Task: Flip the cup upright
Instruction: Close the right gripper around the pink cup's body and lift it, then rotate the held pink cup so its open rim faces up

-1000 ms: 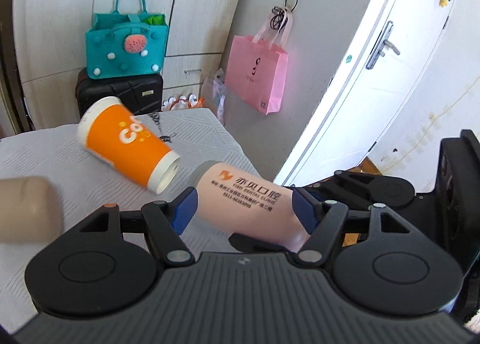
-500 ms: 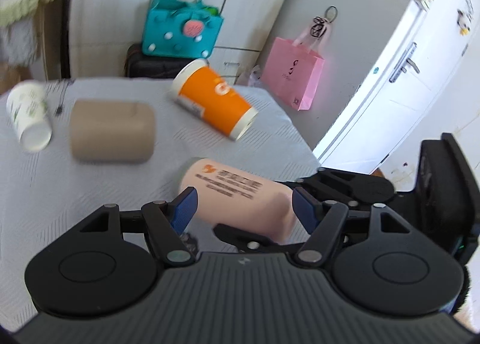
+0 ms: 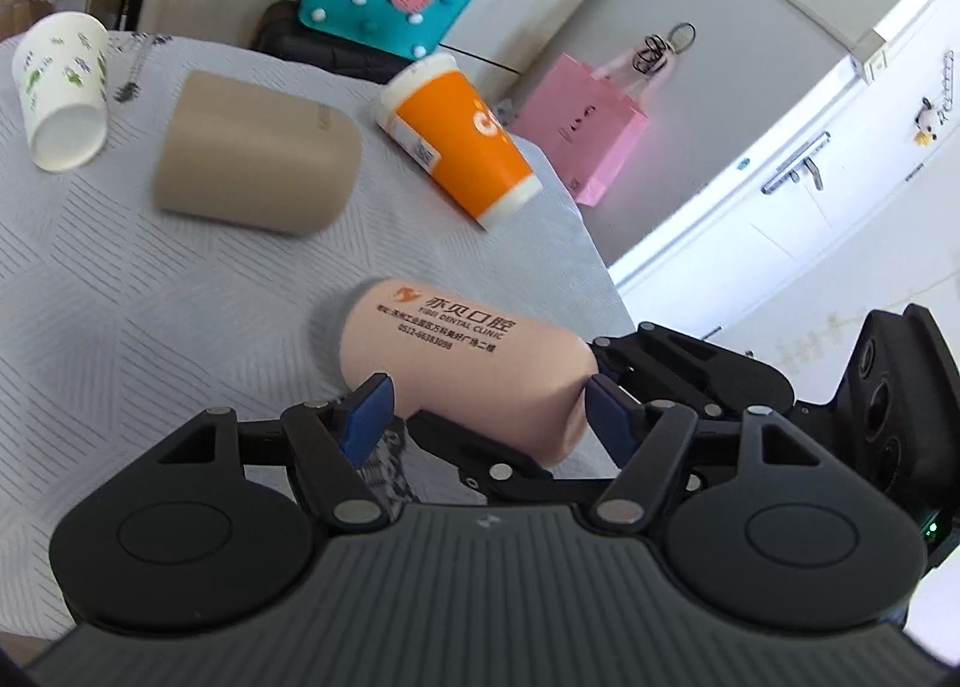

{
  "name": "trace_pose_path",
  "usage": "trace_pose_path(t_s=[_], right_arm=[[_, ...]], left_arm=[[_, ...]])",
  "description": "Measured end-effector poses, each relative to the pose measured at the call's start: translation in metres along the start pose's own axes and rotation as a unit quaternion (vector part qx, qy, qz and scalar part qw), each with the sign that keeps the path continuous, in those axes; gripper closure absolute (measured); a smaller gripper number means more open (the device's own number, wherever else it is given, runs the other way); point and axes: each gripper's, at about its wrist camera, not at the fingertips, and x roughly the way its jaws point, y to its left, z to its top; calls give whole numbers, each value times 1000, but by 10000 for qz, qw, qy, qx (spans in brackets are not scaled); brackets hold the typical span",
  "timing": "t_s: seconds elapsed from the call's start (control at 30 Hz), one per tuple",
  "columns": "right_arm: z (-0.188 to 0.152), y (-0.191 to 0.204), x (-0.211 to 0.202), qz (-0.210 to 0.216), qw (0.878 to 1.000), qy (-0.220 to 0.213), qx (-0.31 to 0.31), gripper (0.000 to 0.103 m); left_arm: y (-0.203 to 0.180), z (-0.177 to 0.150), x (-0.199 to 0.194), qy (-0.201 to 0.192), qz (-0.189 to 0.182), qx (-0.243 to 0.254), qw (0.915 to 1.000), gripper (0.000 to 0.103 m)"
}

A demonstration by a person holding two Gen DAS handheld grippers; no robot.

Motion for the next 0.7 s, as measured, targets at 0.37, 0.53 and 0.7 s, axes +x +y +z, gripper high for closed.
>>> trace_pose_path(t_s=[0.37, 0.53, 0.7], right_arm=[[-24, -1, -1, 81, 9991, 377, 158, 36], [-27, -9, 3, 276, 9979, 513, 298, 36], [-18, -16, 2, 617, 9963, 567, 204, 26]], left_arm=[[-7, -16, 10, 137, -223, 16, 9997, 34], [0, -22, 14, 207, -185, -189, 9994, 34], [12, -24, 24, 327, -228, -513, 9979, 34]])
